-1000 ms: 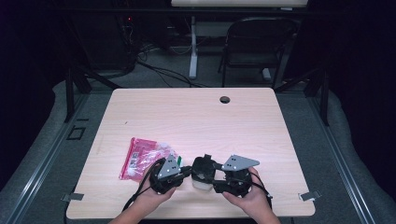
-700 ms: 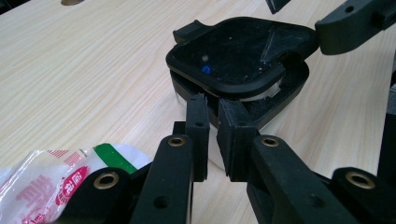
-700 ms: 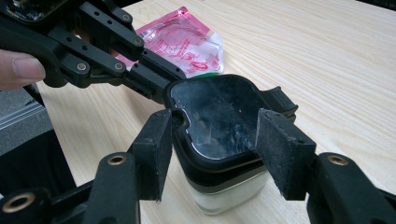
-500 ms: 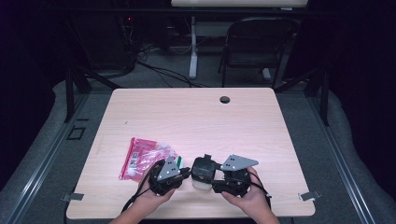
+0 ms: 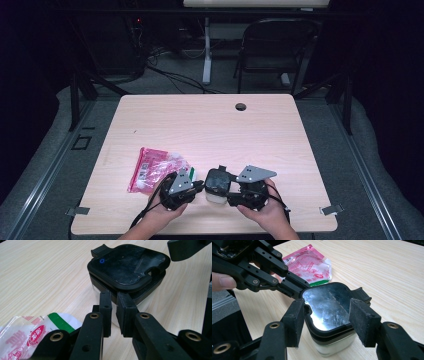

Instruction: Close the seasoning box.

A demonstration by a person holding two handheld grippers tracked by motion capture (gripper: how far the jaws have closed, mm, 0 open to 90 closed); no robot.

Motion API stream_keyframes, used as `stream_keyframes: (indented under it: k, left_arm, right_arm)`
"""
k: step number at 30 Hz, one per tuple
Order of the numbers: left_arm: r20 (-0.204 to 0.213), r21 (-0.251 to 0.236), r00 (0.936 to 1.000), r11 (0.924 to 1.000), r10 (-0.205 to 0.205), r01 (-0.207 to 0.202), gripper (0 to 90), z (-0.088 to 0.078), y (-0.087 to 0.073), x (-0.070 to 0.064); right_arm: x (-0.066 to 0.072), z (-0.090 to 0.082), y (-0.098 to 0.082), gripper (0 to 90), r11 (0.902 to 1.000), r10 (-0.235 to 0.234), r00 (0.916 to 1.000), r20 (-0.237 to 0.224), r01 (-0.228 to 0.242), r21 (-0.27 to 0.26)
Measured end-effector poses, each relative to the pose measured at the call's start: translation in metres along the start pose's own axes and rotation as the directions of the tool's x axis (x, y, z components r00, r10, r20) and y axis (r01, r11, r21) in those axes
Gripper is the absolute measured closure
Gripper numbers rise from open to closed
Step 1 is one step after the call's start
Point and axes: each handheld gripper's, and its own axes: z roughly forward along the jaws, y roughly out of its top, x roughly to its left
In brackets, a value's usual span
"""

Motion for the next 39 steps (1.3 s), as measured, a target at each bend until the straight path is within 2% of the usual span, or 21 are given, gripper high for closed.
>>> stream_keyframes:
  k: [12, 18, 24, 29, 39]
  left_arm:
    - [-0.009, 0.014, 1.0000, 0.9999, 0.003, -0.002, 79.1, 0.000, -0.004, 0.003]
    - [-0.007, 0.000, 0.9998, 0.9999, -0.017, 0.017, 66.4, -0.004, -0.007, 0.008]
    - [-0.029, -0.014, 0.9991, 0.9994, -0.032, 0.032, 55.7, -0.006, -0.009, 0.012]
    - [-0.039, -0.025, 0.9973, 0.9978, -0.063, 0.062, 49.2, -0.009, -0.010, 0.018]
    - [-0.051, -0.029, 0.9957, 0.9967, -0.077, 0.076, 43.9, -0.012, -0.011, 0.024]
  right_arm:
    - [0.000, 0.001, 0.000, 46.0, 1.0000, -0.001, 1.0000, 0.002, 0.001, -0.002]
    - [-0.001, 0.002, 0.001, 46.0, 1.0000, 0.004, 1.0000, 0.005, -0.004, -0.008]
    - [-0.001, 0.002, 0.002, 46.2, 0.9999, 0.000, 1.0000, 0.006, 0.000, -0.015]
    - [0.000, 0.004, 0.003, 46.2, 0.9997, -0.011, 0.9998, 0.017, 0.011, -0.021]
    - [0.000, 0.004, 0.004, 45.5, 0.9996, -0.004, 0.9999, 0.015, 0.004, -0.027]
